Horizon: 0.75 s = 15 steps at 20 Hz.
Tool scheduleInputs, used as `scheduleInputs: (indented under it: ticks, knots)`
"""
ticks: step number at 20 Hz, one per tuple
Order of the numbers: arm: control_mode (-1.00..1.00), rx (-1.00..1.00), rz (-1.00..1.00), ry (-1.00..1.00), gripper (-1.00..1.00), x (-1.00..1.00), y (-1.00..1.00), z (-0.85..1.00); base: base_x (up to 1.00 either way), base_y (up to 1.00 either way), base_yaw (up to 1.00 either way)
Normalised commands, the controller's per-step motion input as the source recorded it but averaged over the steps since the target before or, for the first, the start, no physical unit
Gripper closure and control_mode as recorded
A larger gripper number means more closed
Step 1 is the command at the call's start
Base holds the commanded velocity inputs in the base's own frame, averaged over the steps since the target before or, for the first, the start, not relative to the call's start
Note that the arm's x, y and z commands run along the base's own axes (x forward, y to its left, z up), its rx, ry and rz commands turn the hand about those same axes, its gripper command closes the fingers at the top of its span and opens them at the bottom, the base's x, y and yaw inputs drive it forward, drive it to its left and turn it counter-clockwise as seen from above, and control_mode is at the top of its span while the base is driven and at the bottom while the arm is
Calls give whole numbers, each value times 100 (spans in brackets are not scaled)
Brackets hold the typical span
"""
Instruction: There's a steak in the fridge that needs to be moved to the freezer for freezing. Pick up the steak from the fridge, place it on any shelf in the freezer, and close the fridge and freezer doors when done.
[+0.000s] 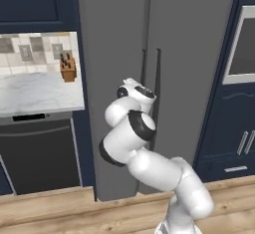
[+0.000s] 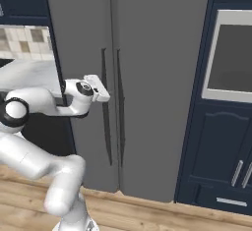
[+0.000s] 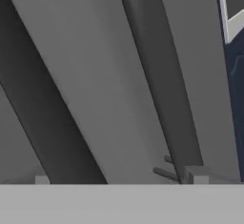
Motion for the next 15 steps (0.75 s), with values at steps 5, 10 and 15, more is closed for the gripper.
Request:
scheduleInputs:
  ticks: [5, 10, 15]
  knots:
    - [-100, 3, 0, 0, -100, 96, -57, 0, 0, 0, 0]
    - [-100, 5, 0, 0, -100, 82, -59, 0, 0, 0, 0]
    - [-100, 8, 0, 0, -100, 34, -64, 1, 0, 0, 0]
